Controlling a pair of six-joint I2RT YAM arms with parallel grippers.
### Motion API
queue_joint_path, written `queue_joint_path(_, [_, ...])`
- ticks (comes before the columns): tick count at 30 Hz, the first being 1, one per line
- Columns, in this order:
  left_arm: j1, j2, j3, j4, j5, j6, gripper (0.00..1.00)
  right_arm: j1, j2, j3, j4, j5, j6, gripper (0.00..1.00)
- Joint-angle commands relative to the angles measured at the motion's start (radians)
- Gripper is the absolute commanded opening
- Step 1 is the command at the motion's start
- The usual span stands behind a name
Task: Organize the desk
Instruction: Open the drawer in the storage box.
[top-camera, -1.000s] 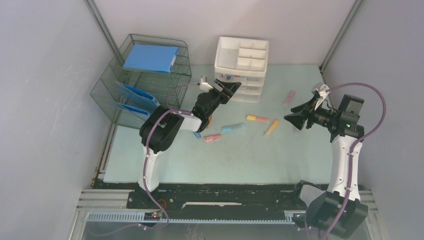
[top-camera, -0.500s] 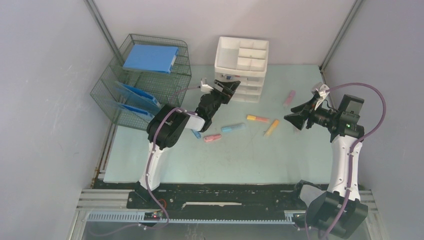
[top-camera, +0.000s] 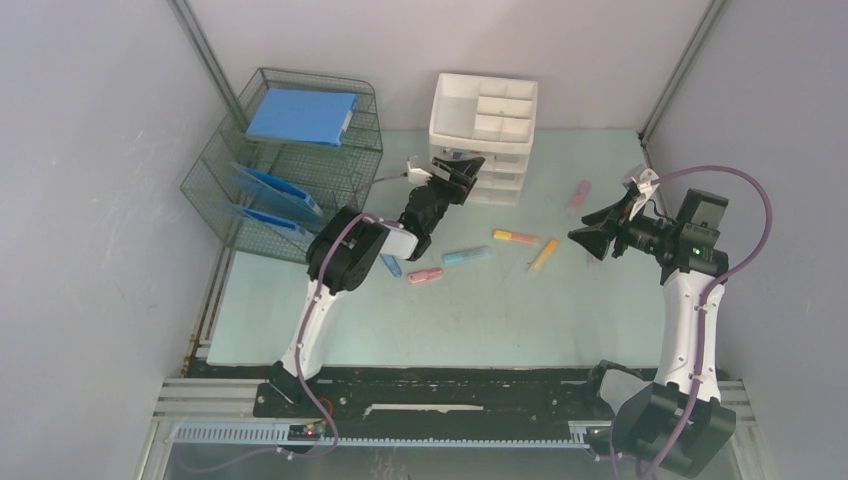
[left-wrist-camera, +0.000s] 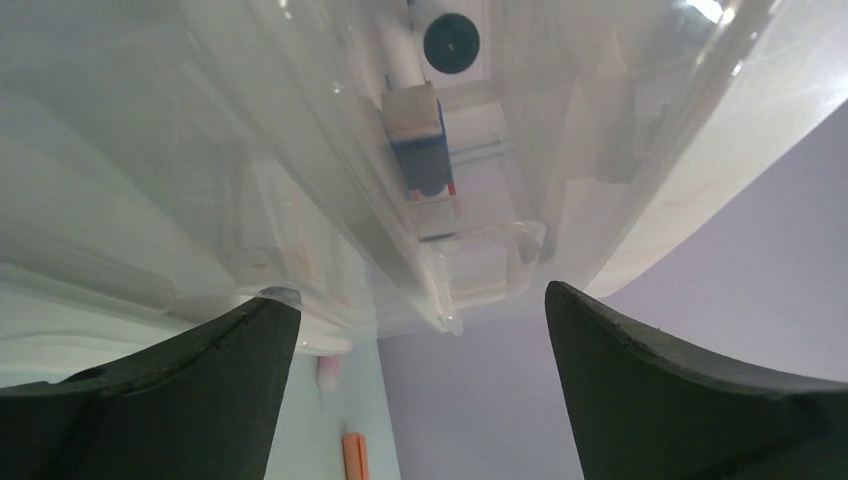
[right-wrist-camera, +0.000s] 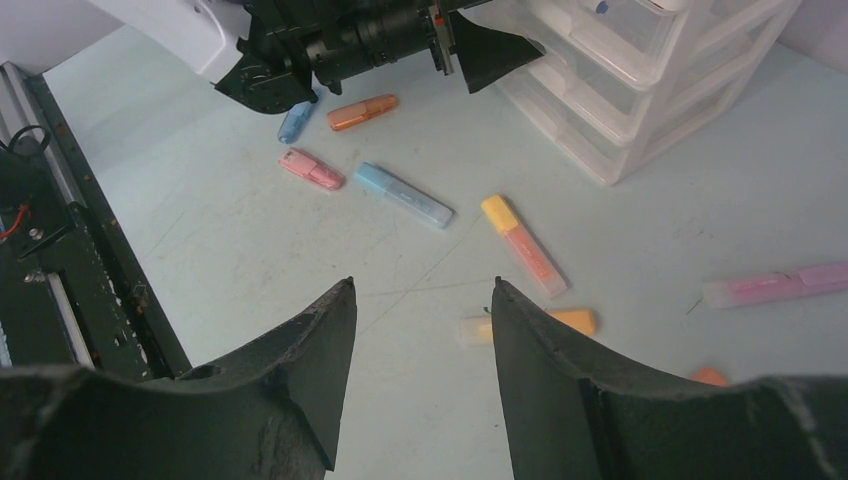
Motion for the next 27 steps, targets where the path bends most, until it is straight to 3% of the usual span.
queue_joint_path(1, [-0.005, 0.038, 0.065, 0.075, -0.029, -0.045, 0.96, -0.004, -0.021, 0.025, -0.007, -0.023, -0.018, 0.60])
queue_joint_path(12, [-0.004, 0.045, 0.051, 0.218, 0.002, -0.002, 0.68, -0.009, -0.023, 0.025, -0.010, -0.027, -0.021, 0.60])
queue_joint_path(27, [-0.051, -0.112, -0.241, 0.374, -0.009, 0.082, 0.65, -0.016, -0.026, 0.025, -0.013, -0.038, -0.021, 0.60])
